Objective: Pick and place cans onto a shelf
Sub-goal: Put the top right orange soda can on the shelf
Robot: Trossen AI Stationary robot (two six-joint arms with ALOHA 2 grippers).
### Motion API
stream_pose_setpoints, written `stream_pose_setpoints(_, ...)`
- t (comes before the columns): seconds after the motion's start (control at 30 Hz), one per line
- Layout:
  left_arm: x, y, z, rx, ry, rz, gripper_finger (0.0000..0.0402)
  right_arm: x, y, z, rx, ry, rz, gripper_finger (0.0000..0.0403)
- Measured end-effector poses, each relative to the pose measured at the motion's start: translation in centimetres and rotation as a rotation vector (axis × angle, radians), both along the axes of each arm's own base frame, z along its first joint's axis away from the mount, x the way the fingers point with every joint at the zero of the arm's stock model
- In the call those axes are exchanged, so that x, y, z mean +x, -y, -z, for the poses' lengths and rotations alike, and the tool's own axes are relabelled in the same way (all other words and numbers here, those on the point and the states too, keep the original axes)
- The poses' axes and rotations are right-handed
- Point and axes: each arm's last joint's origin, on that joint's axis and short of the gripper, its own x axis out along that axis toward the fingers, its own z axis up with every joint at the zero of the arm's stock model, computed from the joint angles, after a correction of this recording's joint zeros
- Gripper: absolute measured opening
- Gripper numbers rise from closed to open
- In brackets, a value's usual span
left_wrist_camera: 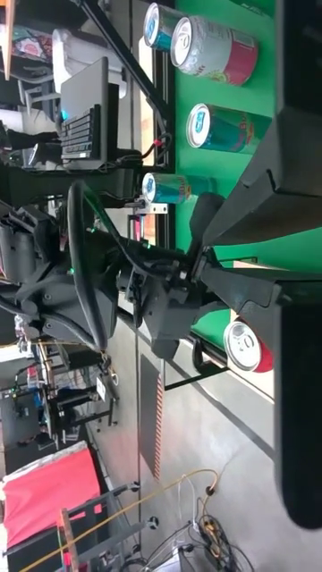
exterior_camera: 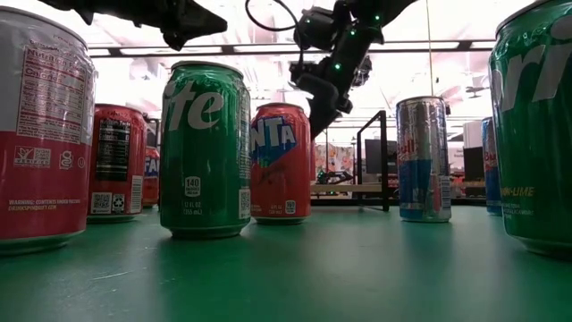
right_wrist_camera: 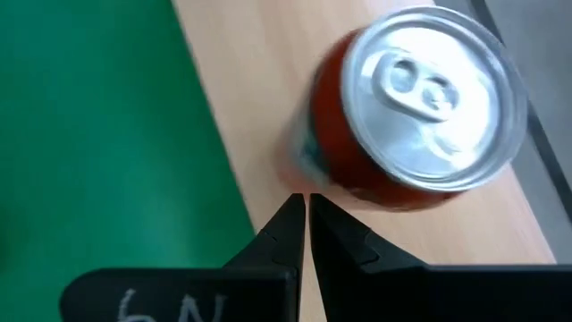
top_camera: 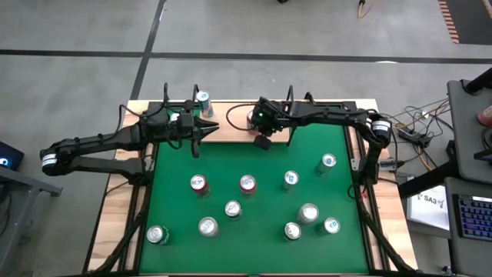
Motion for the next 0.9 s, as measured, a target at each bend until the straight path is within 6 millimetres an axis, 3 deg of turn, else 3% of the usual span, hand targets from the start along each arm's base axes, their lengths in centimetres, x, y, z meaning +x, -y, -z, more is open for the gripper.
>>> stream_pose_setpoints(0.27, 0.0, 0.0, 0.0, 0.009, 0.001, 0.000, 0.0036, -0.2, 1.9, -0.3, -0.058, 0.035, 0.019, 0.0012)
stream_pose_setpoints(0.9, 1.2, -0.4, 0.8, 0.000, -0.028, 0.001, 0.0036, 0.6, 2.2, -1.1, -0.101, 0.148, 0.011, 0.0012)
